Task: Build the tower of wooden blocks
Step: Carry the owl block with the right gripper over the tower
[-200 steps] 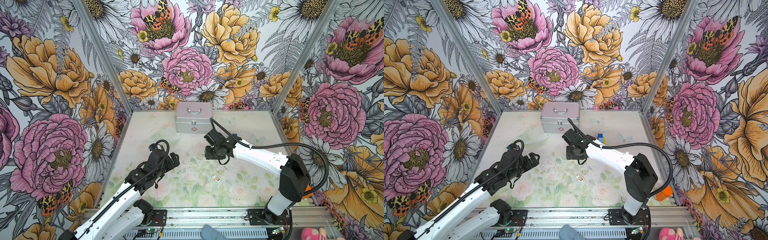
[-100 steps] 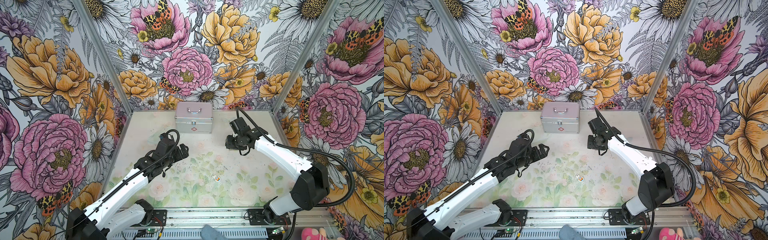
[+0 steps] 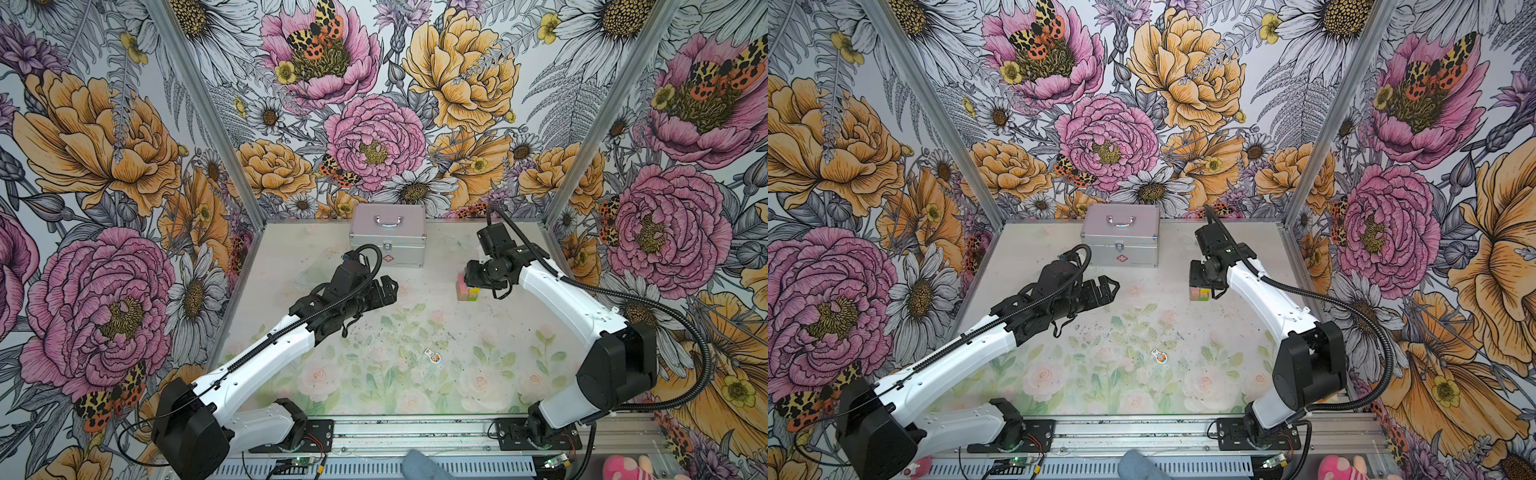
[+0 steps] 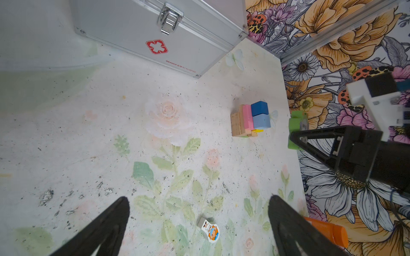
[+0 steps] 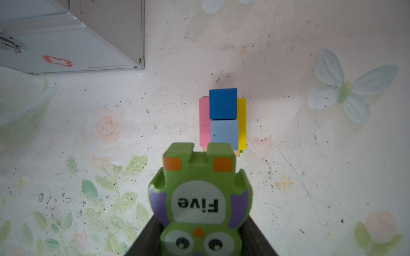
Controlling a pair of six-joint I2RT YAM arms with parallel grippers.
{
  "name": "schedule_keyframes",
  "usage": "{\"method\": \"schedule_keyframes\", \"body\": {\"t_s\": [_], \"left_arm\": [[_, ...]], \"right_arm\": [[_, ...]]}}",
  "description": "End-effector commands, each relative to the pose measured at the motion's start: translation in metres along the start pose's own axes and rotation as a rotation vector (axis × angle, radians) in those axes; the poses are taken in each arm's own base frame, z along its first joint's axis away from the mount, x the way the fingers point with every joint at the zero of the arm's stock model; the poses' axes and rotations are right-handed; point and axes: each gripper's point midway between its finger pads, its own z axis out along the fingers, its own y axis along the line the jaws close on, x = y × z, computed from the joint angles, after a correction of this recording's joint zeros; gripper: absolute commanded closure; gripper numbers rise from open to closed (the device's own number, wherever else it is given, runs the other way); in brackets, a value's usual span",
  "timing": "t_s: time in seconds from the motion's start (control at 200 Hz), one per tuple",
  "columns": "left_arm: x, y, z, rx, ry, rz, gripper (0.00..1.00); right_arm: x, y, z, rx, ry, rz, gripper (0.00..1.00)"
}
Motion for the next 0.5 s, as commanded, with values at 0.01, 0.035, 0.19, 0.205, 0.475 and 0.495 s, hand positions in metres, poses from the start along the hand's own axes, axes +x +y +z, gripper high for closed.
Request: {"method": "schedule_keyframes", "body": {"t_s": [0.01,0.035,0.19,0.205,0.475,0.495], "left_arm": [[-0.009,-0.022,-0.006,0.067,-0.018,0.034,0.01],[-0.009,-0.021,-0.006,0.067,-0.018,0.033,0.01],[-0.01,-0.022,-0.005,0.07,-0.019,0.034,0.01],[-0.009,-0.022,-0.006,0.071,-0.018,0.034,0.01],[-0.004,-0.035,-0.001,0.103,0.013,0.06,0.01],[-0.003,-0.038,0.0,0.109,0.018,0.067,0.01]], "right_arm": [[-0.014,0.0,-0.001,-0.024,-0.008,-0.044,0.62],[-0.014,0.0,0.0,-0.028,-0.003,-0.047,0.62],[-0.018,-0.007,0.005,-0.025,0.009,-0.055,0.62],[-0.019,-0.007,0.006,-0.026,0.011,-0.055,0.62],[-0.02,-0.01,0.015,-0.037,0.033,-0.069,0.62],[-0.02,-0.01,0.015,-0.037,0.035,-0.071,0.62]]}}
